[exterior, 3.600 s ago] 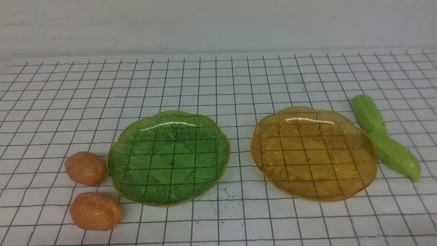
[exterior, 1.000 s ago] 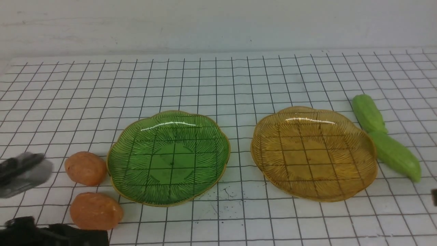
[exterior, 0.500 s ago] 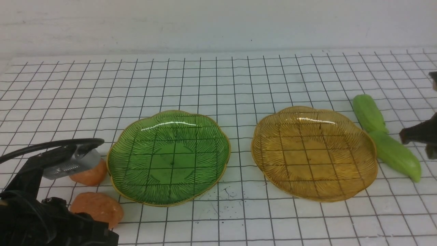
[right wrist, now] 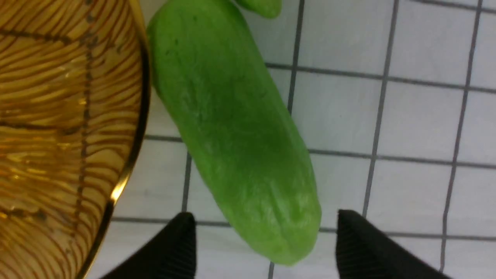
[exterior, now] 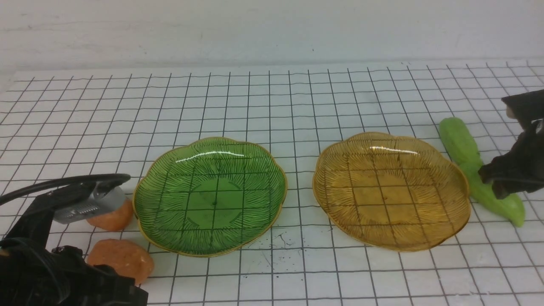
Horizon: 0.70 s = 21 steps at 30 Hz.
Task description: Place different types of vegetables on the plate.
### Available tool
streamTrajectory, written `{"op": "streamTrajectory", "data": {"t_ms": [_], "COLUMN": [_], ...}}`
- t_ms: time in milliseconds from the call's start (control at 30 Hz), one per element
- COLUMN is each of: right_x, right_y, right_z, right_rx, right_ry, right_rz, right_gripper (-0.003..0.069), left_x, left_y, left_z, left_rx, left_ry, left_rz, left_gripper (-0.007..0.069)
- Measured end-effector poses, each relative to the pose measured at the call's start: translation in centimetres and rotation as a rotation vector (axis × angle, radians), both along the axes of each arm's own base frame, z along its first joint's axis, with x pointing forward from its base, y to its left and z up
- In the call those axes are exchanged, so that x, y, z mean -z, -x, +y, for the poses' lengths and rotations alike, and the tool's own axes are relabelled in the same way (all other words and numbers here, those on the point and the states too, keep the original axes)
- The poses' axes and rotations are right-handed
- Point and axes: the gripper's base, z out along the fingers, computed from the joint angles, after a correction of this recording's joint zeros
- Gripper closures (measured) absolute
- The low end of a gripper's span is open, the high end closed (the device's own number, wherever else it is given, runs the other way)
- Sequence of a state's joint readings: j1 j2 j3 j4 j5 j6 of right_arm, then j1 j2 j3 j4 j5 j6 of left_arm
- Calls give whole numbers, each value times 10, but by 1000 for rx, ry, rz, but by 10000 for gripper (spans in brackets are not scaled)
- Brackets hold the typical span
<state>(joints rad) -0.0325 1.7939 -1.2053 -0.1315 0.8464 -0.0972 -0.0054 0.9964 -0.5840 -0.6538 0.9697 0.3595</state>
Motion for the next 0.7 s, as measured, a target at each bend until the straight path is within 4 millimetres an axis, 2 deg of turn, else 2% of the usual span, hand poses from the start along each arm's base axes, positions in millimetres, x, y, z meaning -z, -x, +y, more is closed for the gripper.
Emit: {"op": "streamTrajectory", "data": {"t_ms": [100,167,267,367,467,567,667,700], "right_x": [7,13,28,38,42,42,42,42], "right_y": [-5,-8,-12,-14,-14,-14,-14,-12], "right_z": [-1,-2,-2,-2,-2,-3,-5,-6], "right_rx": [-28,-43,-55,-60,-61,-70,-91,-104], "right_ry": [21,32,39,39,39,44,74,98], "right_rz": [-13,-10,18,41,51,52,65,85], "right_gripper": [64,20,-22,-26,3,102,260,267], "left_x": [0,0,0,0,0,0,0,0], "left_y": [0,-1,-1,-1,-1,-1,-1,-1], "left_z": [0,0,0,0,0,0,0,0], "left_rx": [-2,-3,-3,-4,-4,-4,-4,-4], "left_ry": [-1,-2,-2,-2,-2,-2,-2,-2], "left_rz": [-3,-5,-5,-6,-6,-6,-6,-6], "left_gripper": [597,594,591,591,591,591,591,591]}}
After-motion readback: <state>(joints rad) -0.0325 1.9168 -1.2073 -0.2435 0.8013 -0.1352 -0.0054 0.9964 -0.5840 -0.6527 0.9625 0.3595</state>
